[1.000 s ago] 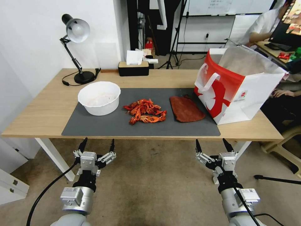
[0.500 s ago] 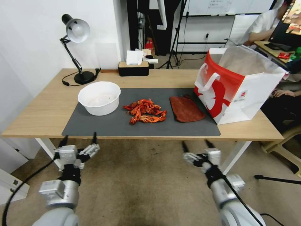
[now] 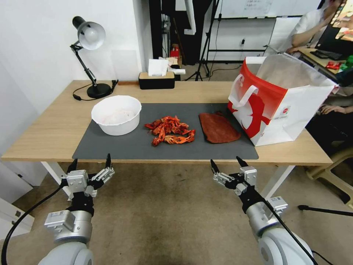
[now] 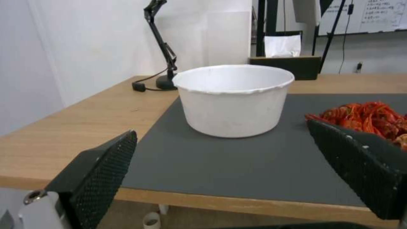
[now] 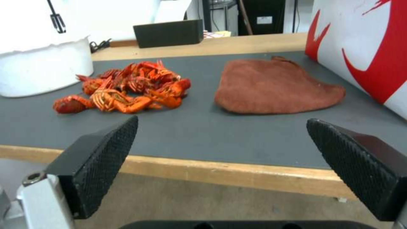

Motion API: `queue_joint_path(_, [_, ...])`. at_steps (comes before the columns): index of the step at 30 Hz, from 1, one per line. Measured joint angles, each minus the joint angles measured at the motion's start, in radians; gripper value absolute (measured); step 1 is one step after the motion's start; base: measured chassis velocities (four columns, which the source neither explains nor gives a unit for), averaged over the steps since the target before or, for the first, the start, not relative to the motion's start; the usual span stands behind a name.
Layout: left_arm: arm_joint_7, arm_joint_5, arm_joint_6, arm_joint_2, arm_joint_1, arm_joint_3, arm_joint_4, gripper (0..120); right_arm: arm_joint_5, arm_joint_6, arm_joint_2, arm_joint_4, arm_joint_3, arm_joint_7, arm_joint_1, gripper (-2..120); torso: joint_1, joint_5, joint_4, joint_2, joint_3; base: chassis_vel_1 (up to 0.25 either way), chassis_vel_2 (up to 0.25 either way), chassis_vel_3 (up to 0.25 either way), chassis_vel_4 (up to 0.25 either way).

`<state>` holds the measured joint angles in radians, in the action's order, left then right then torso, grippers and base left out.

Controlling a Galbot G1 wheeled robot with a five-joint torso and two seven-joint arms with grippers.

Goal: Sweep shrimp from table into container with towel, then put container into takeout bag.

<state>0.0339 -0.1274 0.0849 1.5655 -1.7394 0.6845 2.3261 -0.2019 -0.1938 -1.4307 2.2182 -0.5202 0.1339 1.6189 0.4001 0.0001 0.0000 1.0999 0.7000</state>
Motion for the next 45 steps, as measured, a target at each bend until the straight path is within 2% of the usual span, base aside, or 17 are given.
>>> queue_joint_path(10, [-0.013, 0.015, -0.006, -0.005, 0.009, 0.003, -0.013, 100, -0.017, 0.000, 0.007, -0.014, -0.003, -0.018, -0.017, 100, 0.000, -0.0001, 0.0000, 0.000, 0.000, 0.000, 0.000, 0.000, 0.000])
queue_joint_path(17, [-0.053, 0.025, -0.082, -0.110, 0.079, 0.049, -0.058, 100, -0.035, 0.000, 0.025, -0.022, -0.005, -0.021, -0.023, 100, 0.000, -0.0004, 0.0002, 0.000, 0.000, 0.000, 0.000, 0.000, 0.000])
queue_joint_path(20, [-0.073, -0.010, -0.101, -0.233, 0.152, 0.074, -0.104, 100, -0.043, 0.000, 0.040, -0.026, -0.011, -0.021, -0.022, 100, 0.000, -0.0003, -0.0001, 0.000, 0.000, 0.000, 0.000, 0.000, 0.000])
queue_joint_path(21, [-0.073, -0.010, -0.101, -0.233, 0.152, 0.074, -0.104, 100, -0.043, 0.000, 0.040, -0.026, -0.011, -0.021, -0.022, 100, 0.000, -0.0003, -0.0001, 0.000, 0.000, 0.000, 0.000, 0.000, 0.000])
queue_joint_path(24, [-0.101, -0.075, -0.126, -0.414, 0.235, 0.053, -0.188, 100, -0.044, 0.000, 0.046, -0.030, -0.010, -0.021, -0.018, 100, 0.000, -0.0004, 0.0000, 0.000, 0.000, 0.000, 0.000, 0.000, 0.000])
queue_joint_path(25, [-0.101, -0.075, -0.126, -0.414, 0.235, 0.053, -0.188, 100, -0.044, 0.000, 0.046, -0.030, -0.010, -0.021, -0.018, 100, 0.000, -0.0004, 0.0000, 0.000, 0.000, 0.000, 0.000, 0.000, 0.000])
queue_joint_path(28, [-0.152, -0.168, -0.160, -0.647, 0.327, 0.013, -0.282, 100, -0.042, 0.000, 0.042, -0.036, -0.003, -0.020, -0.020, 100, 0.000, -0.0010, 0.0000, 0.000, 0.000, 0.000, 0.000, 0.000, 0.000])
queue_joint_path(29, [-0.204, -0.212, -0.175, -0.774, 0.380, 0.003, -0.320, 100, -0.039, 0.000, 0.037, -0.036, 0.001, -0.017, -0.019, 100, 0.000, -0.0001, -0.0004, 0.000, 0.000, 0.000, 0.000, 0.000, 0.000])
queue_joint_path(30, [-0.204, -0.212, -0.175, -0.774, 0.380, 0.003, -0.320, 100, -0.039, 0.000, 0.037, -0.036, 0.001, -0.017, -0.019, 100, 0.000, -0.0001, -0.0004, 0.000, 0.000, 0.000, 0.000, 0.000, 0.000])
queue_joint_path(32, [-0.293, -0.261, -0.180, -0.922, 0.449, -0.006, -0.372, 100, -0.029, 0.000, 0.033, -0.036, 0.008, -0.012, -0.014, 100, 0.000, -0.0002, -0.0005, 0.000, 0.000, 0.000, 0.000, 0.000, 0.000])
queue_joint_path(33, [-0.293, -0.261, -0.180, -0.922, 0.449, -0.006, -0.372, 100, -0.029, 0.000, 0.033, -0.036, 0.008, -0.012, -0.014, 100, 0.000, -0.0002, -0.0005, 0.000, 0.000, 0.000, 0.000, 0.000, 0.000])
queue_joint_path(35, [-0.480, -0.273, -0.182, -1.053, 0.514, -0.014, -0.423, 100, -0.016, 0.000, 0.029, -0.036, 0.014, -0.010, -0.009, 100, 0.000, 0.0002, 0.0000, 0.000, 0.000, 0.000, 0.000, 0.000, 0.000])
queue_joint_path(39, [-0.683, -0.240, -0.208, -1.148, 0.602, -0.070, -0.471, 100, -0.006, 0.000, 0.026, -0.036, 0.018, -0.009, -0.005, 100, 0.000, -0.0001, 0.0004, 0.000, 0.000, 0.000, 0.000, 0.000, 0.000])
queue_joint_path(41, [-0.853, -0.166, -0.236, -1.197, 0.787, -0.233, -0.538, 100, 0.006, 0.000, 0.022, -0.037, 0.021, -0.007, 0.004, 100, 0.000, -0.0007, 0.0002, 0.000, 0.000, 0.000, 0.000, 0.000, 0.000])
queue_joint_path(42, [-0.853, -0.166, -0.236, -1.197, 0.787, -0.233, -0.538, 100, 0.006, 0.000, 0.022, -0.037, 0.021, -0.007, 0.004, 100, 0.000, -0.0007, 0.0002, 0.000, 0.000, 0.000, 0.000, 0.000, 0.000])
queue_joint_path(44, [-0.927, -0.100, -0.243, -1.192, 0.956, -0.379, -0.599, 100, 0.013, 0.000, 0.016, -0.038, 0.021, -0.006, 0.013, 100, 0.000, 0.0001, -0.0002, 0.000, 0.000, 0.000, 0.000, 0.000, 0.000])
queue_joint_path(45, [-0.927, -0.100, -0.243, -1.192, 0.956, -0.379, -0.599, 100, 0.013, 0.000, 0.016, -0.038, 0.021, -0.006, 0.013, 100, 0.000, 0.0001, -0.0002, 0.000, 0.000, 0.000, 0.000, 0.000, 0.000])
